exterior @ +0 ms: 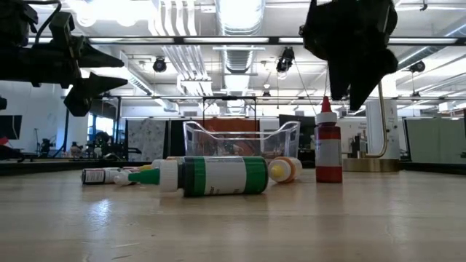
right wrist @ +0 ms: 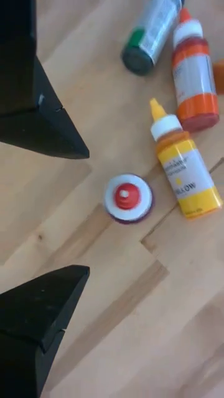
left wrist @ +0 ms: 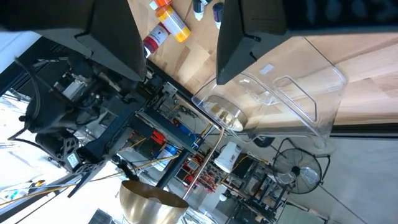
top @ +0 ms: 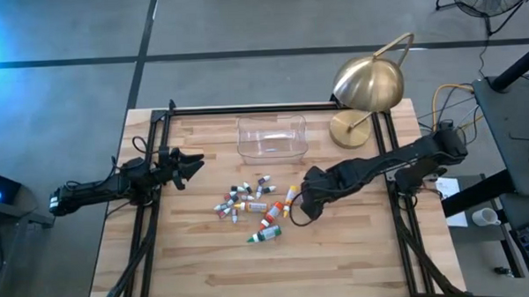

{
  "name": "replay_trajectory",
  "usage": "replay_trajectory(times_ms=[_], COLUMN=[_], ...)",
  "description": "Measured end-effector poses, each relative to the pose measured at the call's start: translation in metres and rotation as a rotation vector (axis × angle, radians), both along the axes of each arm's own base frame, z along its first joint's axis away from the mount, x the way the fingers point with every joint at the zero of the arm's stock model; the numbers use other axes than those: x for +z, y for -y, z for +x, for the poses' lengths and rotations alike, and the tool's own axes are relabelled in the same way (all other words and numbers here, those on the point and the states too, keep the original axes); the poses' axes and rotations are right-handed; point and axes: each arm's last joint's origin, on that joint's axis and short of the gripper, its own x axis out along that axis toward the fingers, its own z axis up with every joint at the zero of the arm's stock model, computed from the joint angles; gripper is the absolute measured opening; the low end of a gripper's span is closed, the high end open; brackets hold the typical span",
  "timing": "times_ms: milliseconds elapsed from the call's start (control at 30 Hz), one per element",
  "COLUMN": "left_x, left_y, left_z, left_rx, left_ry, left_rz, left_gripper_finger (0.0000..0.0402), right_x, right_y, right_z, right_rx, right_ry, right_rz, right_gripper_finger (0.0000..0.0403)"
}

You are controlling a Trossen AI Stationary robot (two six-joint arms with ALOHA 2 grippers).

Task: Pick & Place food coloring
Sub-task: Put the big dark red food coloring bottle into the transparent bin

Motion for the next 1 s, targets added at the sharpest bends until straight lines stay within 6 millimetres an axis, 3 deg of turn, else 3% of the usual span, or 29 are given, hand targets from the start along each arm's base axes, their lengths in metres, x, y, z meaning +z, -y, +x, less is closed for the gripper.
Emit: replay_trajectory(times_ms=[167, 367, 633, 1000], left_x=[0.000, 0.000, 0.000, 0.000], left_y=[0.000, 0.000, 0.000, 0.000], left_z=[0.000, 0.000, 0.000, 0.000], left_rx=[0.000, 0.000, 0.000, 0.000], left_ry=[0.000, 0.000, 0.000, 0.000], left_rz=[0.000, 0.000, 0.000, 0.000], left_gripper_finger=[0.0167, 0.0167, 0.0167, 0.0167], right_x=[-0.017, -0.016, -0.012, -0.012], right_y=[-0.002, -0.001, 0.014, 0.014], right_z=[0.018, 0.029, 0.031, 0.031], right_rx=[0.043, 0.015, -0.068, -0.052], right_ry=[-0.061, -0.055, -0.045, -0.057], right_rz=[-0.030, -0.033, 0.008, 0.059], right_gripper_finger=[0.0287, 0.0275, 0.0260, 0.0201])
